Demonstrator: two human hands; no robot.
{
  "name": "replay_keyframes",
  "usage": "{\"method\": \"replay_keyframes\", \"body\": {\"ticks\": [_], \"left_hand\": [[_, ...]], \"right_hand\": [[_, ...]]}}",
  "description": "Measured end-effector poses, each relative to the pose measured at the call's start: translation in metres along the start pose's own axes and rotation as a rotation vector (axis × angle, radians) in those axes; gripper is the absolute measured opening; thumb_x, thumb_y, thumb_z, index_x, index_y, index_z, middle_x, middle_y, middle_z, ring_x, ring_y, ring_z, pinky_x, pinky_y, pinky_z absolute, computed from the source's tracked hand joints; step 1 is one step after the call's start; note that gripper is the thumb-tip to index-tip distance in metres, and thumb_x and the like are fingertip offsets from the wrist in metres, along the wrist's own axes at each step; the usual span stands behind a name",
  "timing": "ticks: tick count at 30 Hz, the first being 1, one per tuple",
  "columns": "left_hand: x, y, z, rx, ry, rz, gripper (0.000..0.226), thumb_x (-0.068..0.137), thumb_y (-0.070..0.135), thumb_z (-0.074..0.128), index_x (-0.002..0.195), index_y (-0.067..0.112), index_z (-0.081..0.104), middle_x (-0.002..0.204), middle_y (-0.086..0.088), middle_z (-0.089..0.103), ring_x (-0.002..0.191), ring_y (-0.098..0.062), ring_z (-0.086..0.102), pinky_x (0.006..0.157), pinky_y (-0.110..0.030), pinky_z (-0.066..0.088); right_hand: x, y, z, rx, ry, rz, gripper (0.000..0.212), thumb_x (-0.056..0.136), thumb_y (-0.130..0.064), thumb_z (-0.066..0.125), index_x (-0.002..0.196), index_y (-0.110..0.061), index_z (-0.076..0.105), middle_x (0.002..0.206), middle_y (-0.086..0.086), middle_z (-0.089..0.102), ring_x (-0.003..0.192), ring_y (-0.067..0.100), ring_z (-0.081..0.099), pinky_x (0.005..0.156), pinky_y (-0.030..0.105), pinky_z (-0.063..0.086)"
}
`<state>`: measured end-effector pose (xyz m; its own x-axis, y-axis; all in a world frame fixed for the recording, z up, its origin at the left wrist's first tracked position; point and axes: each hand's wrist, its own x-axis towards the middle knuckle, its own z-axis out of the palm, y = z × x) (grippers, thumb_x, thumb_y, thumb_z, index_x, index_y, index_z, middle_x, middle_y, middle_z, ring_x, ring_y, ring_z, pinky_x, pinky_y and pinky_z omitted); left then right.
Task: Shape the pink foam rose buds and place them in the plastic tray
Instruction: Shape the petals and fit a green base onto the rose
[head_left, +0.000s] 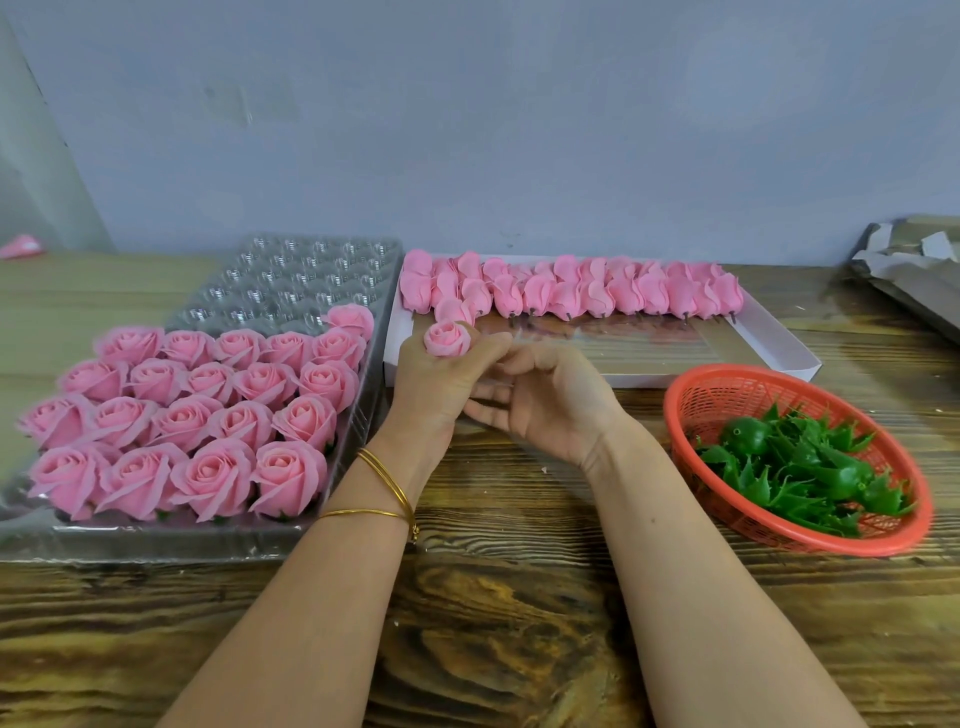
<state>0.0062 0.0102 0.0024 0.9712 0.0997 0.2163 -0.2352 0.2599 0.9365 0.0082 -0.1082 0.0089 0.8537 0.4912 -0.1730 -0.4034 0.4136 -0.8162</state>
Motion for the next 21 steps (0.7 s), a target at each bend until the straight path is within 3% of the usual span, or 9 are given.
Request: {"method": "replay_keyframes", "body": {"ticks": [5,9,13,17,21], "left_hand": [[-0.0024,0.0021,0.0016,0.034,-0.002,-0.039,0.024,0.066,0.016,0.075,0.05,0.022,0.06,0.052,0.009,0.058,0.053,-0.005,0.058,0.05,-0.02,0.047],[-0.0018,0.0001,0.0005,0.074,-0.017,-0.029,0.031,0.079,0.003,0.073,0.058,0.016,0.054,0.056,0.006,0.055,0.06,-0.008,0.056,0.059,-0.023,0.048],[-0.0031,0.0009,0.0017,0.089,-0.026,-0.008,0.014,0.079,-0.003,0.07,0.077,0.001,0.056,0.072,-0.013,0.046,0.072,-0.022,0.047,0.07,-0.036,0.043],[-0.0036,0.001,0.0017,0.09,-0.025,-0.011,0.016,0.078,-0.004,0.071,0.076,0.0,0.056,0.07,-0.014,0.048,0.071,-0.022,0.05,0.07,-0.035,0.046],[-0.0016,-0.0007,0.0007,0.089,-0.043,-0.007,0.025,0.076,-0.004,0.074,0.065,0.009,0.056,0.063,0.001,0.058,0.066,-0.013,0.058,0.065,-0.027,0.051]], "right_hand": [[-0.0007,0.0034,0.001,-0.103,-0.052,-0.027,0.022,0.087,0.0,0.053,0.103,-0.009,0.065,0.109,0.013,0.056,0.099,0.021,0.055,0.092,0.035,0.05],[-0.001,0.0054,-0.0008,-0.073,-0.111,-0.027,0.024,0.077,-0.002,0.06,0.099,-0.008,0.069,0.103,0.009,0.065,0.097,0.02,0.062,0.087,0.031,0.055],[-0.0001,0.0084,-0.0022,-0.029,-0.109,-0.067,0.036,0.086,0.012,0.05,0.084,-0.012,0.077,0.101,0.008,0.071,0.097,0.019,0.068,0.092,0.034,0.055],[0.0014,0.0099,-0.0018,-0.022,-0.093,-0.096,0.032,0.089,0.016,0.043,0.098,-0.003,0.067,0.106,0.013,0.068,0.103,0.024,0.065,0.095,0.035,0.053],[0.0002,0.0094,0.0002,-0.048,-0.084,-0.112,0.033,0.09,0.019,0.04,0.102,-0.002,0.062,0.105,0.012,0.068,0.102,0.023,0.064,0.095,0.036,0.052]]}}
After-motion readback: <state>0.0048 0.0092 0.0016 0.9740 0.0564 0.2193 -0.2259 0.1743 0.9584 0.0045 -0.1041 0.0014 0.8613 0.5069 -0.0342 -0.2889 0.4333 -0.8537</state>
